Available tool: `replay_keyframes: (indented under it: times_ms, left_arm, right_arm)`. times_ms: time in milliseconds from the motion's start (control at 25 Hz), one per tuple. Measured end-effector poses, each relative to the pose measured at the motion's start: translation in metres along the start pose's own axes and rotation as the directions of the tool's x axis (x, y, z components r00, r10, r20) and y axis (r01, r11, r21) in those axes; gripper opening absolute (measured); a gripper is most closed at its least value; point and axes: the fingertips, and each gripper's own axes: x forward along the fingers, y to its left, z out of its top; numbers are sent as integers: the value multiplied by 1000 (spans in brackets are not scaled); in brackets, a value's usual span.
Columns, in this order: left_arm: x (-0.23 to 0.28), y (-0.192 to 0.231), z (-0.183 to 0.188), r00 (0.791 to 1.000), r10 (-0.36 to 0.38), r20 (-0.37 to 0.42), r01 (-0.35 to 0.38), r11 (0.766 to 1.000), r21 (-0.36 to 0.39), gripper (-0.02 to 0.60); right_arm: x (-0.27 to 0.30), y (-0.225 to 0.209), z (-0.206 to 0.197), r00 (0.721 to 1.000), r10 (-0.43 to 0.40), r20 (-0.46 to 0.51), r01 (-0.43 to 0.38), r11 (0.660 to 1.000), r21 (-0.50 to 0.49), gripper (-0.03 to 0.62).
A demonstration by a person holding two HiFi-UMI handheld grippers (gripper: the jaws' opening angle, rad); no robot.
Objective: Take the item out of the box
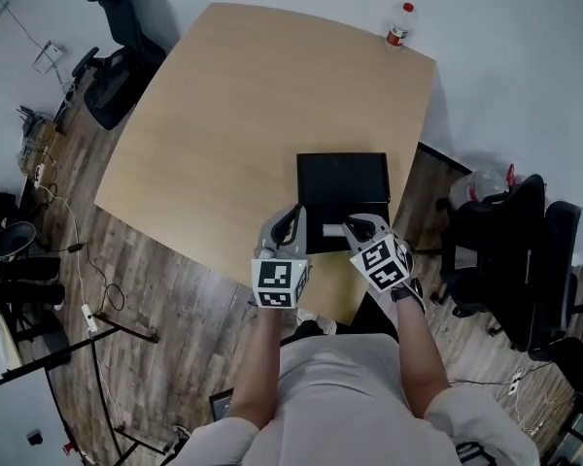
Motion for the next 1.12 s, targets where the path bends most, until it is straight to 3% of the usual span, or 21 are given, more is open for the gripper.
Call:
replay_keyframes:
  times_ms: [360, 480, 960, 1120]
  left_arm:
    - [2, 18, -3, 1000, 26, -12, -26, 999, -19, 9]
    - [2, 17, -10, 999, 33, -21, -33, 999, -29, 9]
    - [-9, 33, -20, 996, 82, -36, -84, 995, -60, 9]
    - [-9, 32, -23, 996, 85, -42, -87, 994, -63, 9]
  right_arm:
    - [35, 12, -28, 982, 111, -150, -137, 975, -176, 19]
    - [43, 15, -39, 970, 150, -191, -191, 958, -216, 51]
    - [73, 39, -73, 895, 286, -344, -390, 874, -289, 180]
    - [80, 43, -79, 884, 302, -358, -413, 861, -295, 184]
